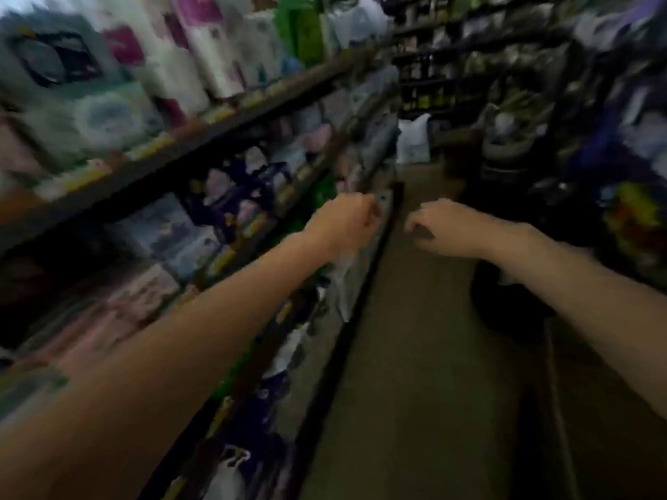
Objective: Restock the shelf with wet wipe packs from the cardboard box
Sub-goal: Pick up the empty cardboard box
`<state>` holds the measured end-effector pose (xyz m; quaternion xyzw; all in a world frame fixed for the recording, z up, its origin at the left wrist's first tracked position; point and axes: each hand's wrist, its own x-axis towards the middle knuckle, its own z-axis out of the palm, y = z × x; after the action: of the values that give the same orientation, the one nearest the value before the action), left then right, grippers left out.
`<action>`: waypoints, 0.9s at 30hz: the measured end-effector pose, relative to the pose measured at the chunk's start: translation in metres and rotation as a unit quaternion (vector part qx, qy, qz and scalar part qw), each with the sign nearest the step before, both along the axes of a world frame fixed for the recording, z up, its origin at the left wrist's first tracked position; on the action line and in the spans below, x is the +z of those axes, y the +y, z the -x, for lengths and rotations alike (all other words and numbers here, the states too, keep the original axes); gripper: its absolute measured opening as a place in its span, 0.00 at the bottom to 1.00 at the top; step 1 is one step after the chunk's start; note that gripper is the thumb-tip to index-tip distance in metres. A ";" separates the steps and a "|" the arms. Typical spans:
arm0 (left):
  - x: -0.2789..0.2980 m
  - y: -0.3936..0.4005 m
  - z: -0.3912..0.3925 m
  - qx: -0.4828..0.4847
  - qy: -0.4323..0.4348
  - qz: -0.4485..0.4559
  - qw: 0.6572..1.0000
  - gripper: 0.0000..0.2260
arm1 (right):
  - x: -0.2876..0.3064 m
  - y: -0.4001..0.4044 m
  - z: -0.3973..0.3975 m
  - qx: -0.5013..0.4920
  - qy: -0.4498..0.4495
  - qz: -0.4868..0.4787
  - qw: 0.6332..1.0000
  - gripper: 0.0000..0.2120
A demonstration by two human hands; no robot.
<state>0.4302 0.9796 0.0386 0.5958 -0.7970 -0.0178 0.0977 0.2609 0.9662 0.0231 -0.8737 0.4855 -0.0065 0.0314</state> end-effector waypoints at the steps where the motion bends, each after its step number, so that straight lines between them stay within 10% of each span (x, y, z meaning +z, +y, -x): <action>1: -0.019 -0.005 0.037 -0.033 -0.008 -0.021 0.999 0.12 | -0.019 0.008 0.041 -0.048 0.008 -0.029 0.998 0.16; 11: -0.237 0.069 0.317 -0.230 -0.051 -0.258 0.937 0.14 | -0.220 0.139 0.317 -0.242 0.040 -0.304 0.921 0.15; 19: -0.386 0.132 0.374 -0.224 -0.115 -0.400 0.881 0.17 | -0.390 0.200 0.345 -0.228 0.059 -0.353 0.905 0.26; 27: -0.431 0.121 0.365 -0.166 -0.150 -0.419 0.880 0.24 | -0.453 0.192 0.347 -0.207 0.118 -0.364 0.900 0.15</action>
<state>0.0649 1.1010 -0.3925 0.4352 -0.8074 -0.2769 -0.2864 -0.0863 1.1580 -0.4296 -0.6756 0.6237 0.2677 0.2880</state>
